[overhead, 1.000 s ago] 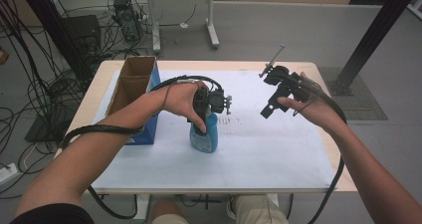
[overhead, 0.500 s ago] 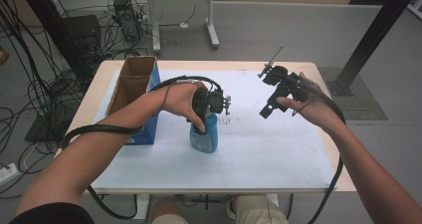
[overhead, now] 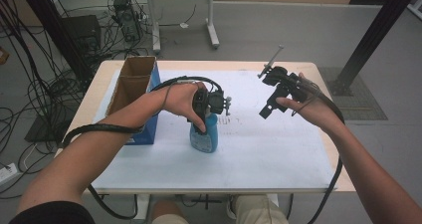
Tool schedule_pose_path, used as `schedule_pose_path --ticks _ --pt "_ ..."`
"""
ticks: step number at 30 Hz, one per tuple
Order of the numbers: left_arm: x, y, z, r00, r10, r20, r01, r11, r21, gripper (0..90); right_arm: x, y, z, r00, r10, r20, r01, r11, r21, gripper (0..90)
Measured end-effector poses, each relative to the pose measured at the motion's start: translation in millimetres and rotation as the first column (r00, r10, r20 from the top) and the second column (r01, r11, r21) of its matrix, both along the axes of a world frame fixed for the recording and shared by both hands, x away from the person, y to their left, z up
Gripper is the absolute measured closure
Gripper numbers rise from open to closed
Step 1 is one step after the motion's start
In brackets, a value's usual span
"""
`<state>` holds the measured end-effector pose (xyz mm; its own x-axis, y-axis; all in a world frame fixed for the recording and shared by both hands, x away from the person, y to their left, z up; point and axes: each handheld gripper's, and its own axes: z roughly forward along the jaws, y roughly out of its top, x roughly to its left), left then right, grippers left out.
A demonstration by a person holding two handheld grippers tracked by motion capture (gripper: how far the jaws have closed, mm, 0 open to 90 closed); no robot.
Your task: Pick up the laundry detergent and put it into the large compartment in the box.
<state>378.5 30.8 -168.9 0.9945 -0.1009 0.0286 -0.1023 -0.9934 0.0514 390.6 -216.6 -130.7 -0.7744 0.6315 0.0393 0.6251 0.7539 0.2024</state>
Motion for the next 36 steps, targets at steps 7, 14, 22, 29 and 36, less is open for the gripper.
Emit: schedule_pose_path --ticks 7,14,22,29,36 --pt "0.9 0.1 0.7 1.0000 -0.006 -0.007 0.006 1.0000 0.000 32.3 0.1 0.3 -0.3 1.0000 -0.004 -0.002 0.004 1.0000 0.000 5.2" --pt "2.4 5.3 1.4 0.9999 0.002 -0.016 -0.002 1.0000 -0.010 34.1 0.5 3.3 -1.2 1.0000 0.003 -0.003 -0.003 1.0000 -0.001 5.2" --pt "2.7 2.9 1.9 0.9999 -0.004 -0.017 0.004 1.0000 0.001 34.5 1.1 5.2 -2.2 1.0000 0.006 -0.004 -0.006 1.0000 -0.002 5.2" --pt "3.1 3.1 1.9 0.9998 -0.003 -0.019 0.003 1.0000 0.001 34.6 2.6 4.5 -3.2 1.0000 0.002 -0.008 -0.002 1.0000 -0.001 5.2" --pt "3.8 0.3 2.4 0.9997 -0.004 -0.025 0.005 0.9999 0.012 35.3 2.6 4.9 -3.3 1.0000 0.007 -0.007 -0.007 1.0000 0.001 5.2"
